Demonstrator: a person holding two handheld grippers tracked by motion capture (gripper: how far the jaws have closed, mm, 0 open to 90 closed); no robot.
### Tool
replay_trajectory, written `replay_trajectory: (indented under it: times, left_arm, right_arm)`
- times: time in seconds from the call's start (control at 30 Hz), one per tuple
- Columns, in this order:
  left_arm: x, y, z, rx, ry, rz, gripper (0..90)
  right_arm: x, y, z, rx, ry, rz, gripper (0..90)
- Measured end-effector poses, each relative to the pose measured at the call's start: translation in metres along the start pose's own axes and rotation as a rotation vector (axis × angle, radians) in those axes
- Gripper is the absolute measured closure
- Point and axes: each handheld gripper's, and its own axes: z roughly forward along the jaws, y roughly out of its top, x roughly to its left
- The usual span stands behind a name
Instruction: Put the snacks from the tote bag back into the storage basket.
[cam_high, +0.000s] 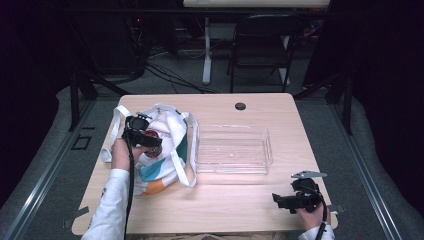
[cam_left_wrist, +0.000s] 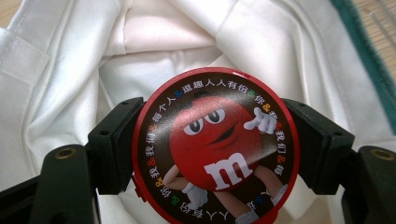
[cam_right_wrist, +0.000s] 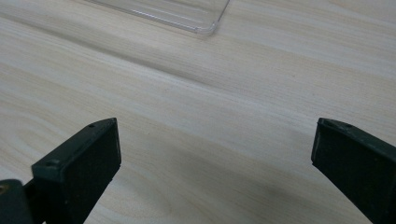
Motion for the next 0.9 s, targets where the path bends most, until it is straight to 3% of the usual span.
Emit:
replay_trajectory:
  times: [0.33,0.9]
  left_arm:
    - [0.003,0.005,-0.013,-0.022,-0.015,-0.014,26.3]
    - [-0.009,0.030,-0.035,-0.060,-0.017,0.027,26.3]
  right_arm:
    - [0.001,0.001,0.001,0.009,0.003,-0.002,1.3]
    - [0.001,0.001,0.000,0.008,0.004,-0.006,1.3]
